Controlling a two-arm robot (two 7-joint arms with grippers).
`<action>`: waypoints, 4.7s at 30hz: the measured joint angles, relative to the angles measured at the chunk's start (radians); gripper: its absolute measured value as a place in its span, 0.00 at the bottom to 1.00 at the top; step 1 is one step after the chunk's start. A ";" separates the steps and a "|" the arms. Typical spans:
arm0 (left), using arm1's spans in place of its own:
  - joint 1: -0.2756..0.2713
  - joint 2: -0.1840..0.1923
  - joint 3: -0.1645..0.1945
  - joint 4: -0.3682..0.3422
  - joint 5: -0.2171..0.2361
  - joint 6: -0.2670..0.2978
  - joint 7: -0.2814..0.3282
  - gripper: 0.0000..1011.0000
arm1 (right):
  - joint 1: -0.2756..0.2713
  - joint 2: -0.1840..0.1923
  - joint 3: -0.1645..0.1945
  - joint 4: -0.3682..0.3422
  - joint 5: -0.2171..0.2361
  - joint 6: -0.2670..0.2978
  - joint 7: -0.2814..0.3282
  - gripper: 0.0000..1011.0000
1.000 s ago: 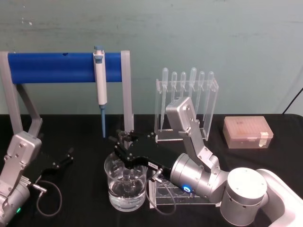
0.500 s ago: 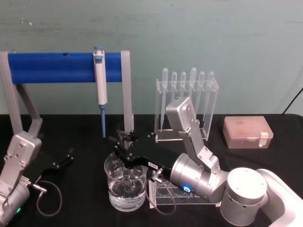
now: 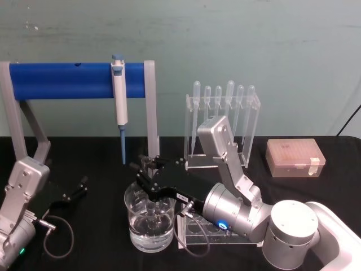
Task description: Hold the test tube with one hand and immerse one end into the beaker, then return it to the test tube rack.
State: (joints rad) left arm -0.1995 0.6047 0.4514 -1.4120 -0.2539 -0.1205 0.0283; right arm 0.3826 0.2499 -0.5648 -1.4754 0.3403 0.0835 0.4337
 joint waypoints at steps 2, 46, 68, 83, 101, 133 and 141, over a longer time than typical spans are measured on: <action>0.000 0.000 0.000 0.000 0.000 0.000 0.000 0.99 | 0.000 0.000 0.000 0.000 0.000 0.000 0.000 0.22; 0.000 0.000 0.000 0.000 0.000 0.000 0.000 0.99 | 0.000 0.000 0.000 0.000 0.000 0.000 0.000 0.22; 0.000 0.000 0.000 0.000 0.000 0.000 0.000 0.99 | 0.000 0.000 0.000 0.000 0.000 0.000 0.000 0.22; 0.000 0.000 0.000 0.000 0.000 0.000 0.000 0.99 | 0.000 0.000 0.000 0.000 0.000 0.000 0.000 0.22; 0.000 0.000 0.000 0.000 0.000 0.000 0.000 0.99 | 0.000 0.000 0.000 0.000 0.000 0.000 0.000 0.22; 0.000 0.000 0.000 0.000 0.000 0.000 0.000 0.99 | 0.000 0.000 0.000 0.000 0.000 0.000 0.000 0.22; 0.000 0.000 0.000 0.000 0.000 0.000 0.000 0.99 | 0.000 0.000 0.000 0.000 0.000 0.000 0.000 0.22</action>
State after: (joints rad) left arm -0.1995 0.6047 0.4514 -1.4120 -0.2539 -0.1205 0.0283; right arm 0.3826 0.2499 -0.5647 -1.4754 0.3403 0.0836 0.4337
